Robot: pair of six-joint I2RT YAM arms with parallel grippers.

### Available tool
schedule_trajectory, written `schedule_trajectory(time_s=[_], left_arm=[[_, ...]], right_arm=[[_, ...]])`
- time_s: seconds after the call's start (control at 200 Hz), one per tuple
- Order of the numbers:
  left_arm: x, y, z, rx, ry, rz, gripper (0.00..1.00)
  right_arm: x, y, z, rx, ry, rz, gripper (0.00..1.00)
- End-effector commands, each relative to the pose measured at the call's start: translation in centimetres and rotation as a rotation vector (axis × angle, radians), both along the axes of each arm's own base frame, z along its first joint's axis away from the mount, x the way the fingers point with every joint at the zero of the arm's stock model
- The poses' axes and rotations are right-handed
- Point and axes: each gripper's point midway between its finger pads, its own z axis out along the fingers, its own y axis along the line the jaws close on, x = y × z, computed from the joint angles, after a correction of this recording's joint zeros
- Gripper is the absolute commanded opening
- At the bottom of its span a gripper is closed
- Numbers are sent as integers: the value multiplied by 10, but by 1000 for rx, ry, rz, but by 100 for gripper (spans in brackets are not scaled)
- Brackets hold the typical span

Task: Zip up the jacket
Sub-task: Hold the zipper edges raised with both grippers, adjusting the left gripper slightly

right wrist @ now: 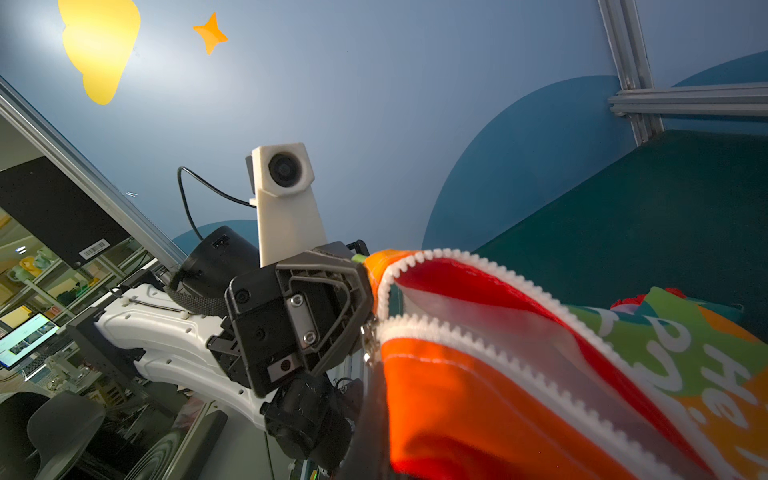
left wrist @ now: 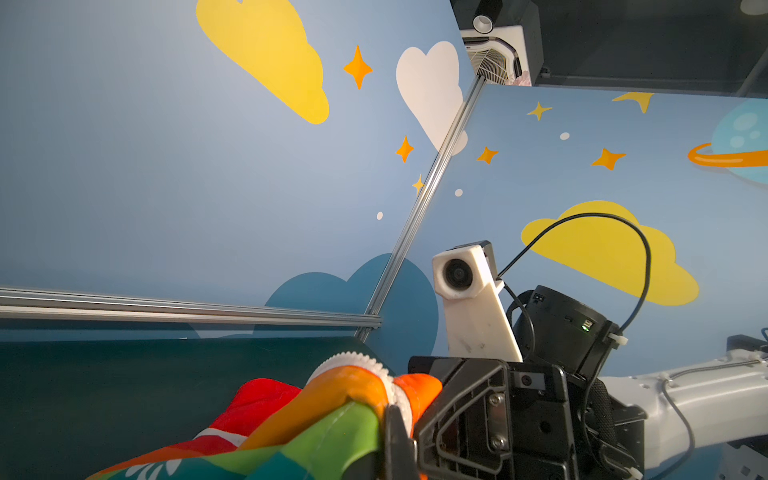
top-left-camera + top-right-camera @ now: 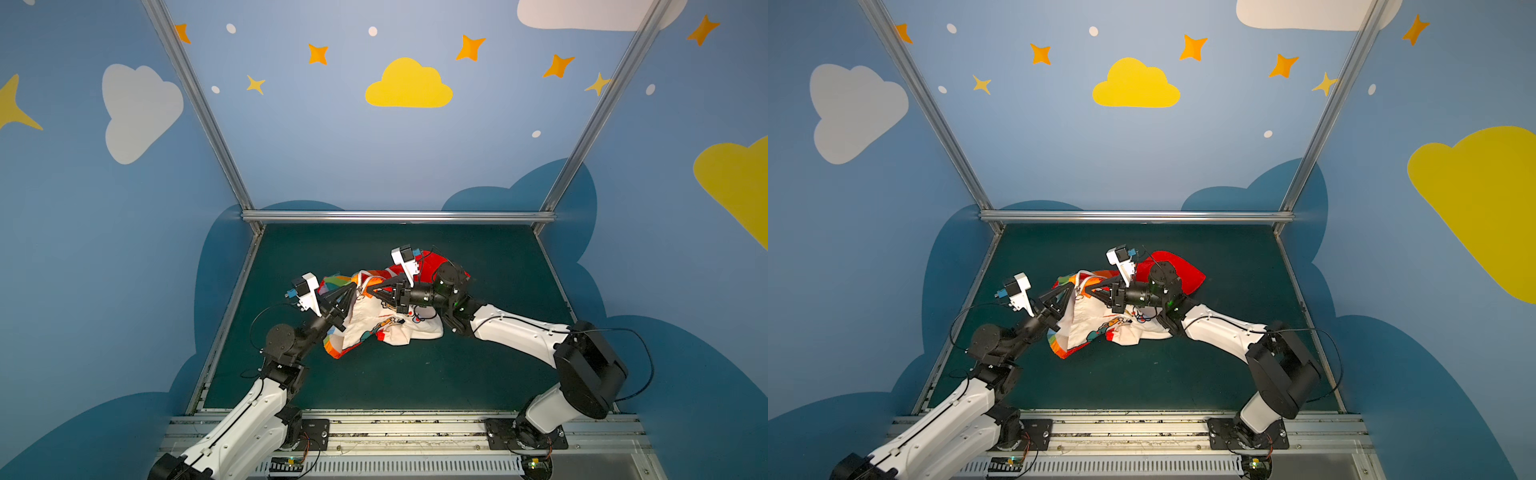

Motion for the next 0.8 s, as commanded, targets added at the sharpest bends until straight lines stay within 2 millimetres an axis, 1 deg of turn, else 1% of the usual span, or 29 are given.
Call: schedule_trajectory(time_s=[0.0, 0.07, 0.165, 0.185, 0.22, 0.456, 0.626, 0.796], left_arm=[[-3, 2, 6, 1, -37, 11, 3], [-3, 3, 6, -4, -34, 18, 3], [-4, 4, 7, -15, -35, 18, 3], [-1, 9, 8, -28, -33, 48, 3], [-1, 10, 9, -35, -35, 53, 3], [-3, 12, 8, -52, -31, 55, 3], [-5, 13, 10, -53, -37, 57, 3], [-5, 12, 8, -53, -31, 52, 3]], right_arm=[[0, 3, 15, 45, -32, 11, 0], [-2, 4, 16, 46, -34, 19, 0], [-2, 5, 11, 30, -29, 19, 0], [-1, 4, 10, 26, -30, 16, 0], [-1, 4, 9, 22, -30, 13, 0], [-1, 6, 10, 22, -27, 20, 0], [-1, 9, 5, 10, -13, 26, 0], [0, 12, 6, 6, -9, 28, 0]])
